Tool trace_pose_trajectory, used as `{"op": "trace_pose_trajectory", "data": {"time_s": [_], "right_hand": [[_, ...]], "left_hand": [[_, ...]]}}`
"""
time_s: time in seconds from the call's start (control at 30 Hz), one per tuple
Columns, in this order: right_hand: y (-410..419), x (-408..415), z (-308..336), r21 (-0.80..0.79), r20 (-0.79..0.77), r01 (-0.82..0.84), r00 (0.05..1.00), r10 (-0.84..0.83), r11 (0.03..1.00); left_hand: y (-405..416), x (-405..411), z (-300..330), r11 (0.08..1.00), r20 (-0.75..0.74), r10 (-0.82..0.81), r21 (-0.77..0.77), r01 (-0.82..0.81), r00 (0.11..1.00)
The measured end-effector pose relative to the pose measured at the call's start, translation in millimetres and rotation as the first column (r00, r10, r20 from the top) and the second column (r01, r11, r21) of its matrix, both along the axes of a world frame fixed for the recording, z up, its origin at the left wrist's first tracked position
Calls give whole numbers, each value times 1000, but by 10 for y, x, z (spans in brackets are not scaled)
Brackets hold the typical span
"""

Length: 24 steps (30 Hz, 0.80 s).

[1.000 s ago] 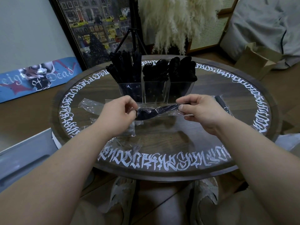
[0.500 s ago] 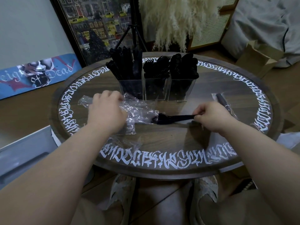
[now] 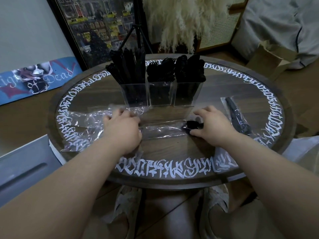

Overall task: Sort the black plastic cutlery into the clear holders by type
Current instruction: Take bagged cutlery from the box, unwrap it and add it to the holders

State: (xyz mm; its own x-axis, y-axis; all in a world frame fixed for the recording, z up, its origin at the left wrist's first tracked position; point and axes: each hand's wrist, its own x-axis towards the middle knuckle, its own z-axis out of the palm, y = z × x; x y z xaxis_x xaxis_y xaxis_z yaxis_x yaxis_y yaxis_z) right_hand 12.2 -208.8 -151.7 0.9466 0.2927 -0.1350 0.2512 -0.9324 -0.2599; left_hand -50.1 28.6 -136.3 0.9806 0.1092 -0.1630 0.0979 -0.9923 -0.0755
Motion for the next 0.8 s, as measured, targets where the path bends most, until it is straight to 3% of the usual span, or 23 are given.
{"op": "trace_pose_trajectory", "data": {"time_s": [0.07,0.17,0.3,0.43,0.53,0.6,0.7,0.8], "right_hand": [[-60,3,22,-71,-5,-1,1000,0,997],[-90,-6,6,-160,10,-18,1000,20,987],[-80,-35,6,-128,4,0,1000,0,992],[-177,-28,42,-78,-52,51,997,-55,996],[-259,-22,100,53,-65,111,992,-107,992],[-270,-45,195,293,-138,176,980,-141,940],[-189,-105,349,591,-329,281,940,-92,756],[-86,-128,384,696,-414,308,910,11,649]], "left_hand": [[-76,0,21,998,119,-38,-54,45,992],[-335,3,32,953,212,-238,-137,270,948],[-585,35,-90,900,-18,-407,-179,398,913],[-550,104,-120,948,-154,-313,-106,300,937],[-533,125,-91,962,-113,-267,-89,258,957],[-562,143,-73,957,18,-261,-130,261,965],[-636,212,-43,852,250,-143,-462,248,958],[-734,246,33,592,268,44,-783,191,963]]}}
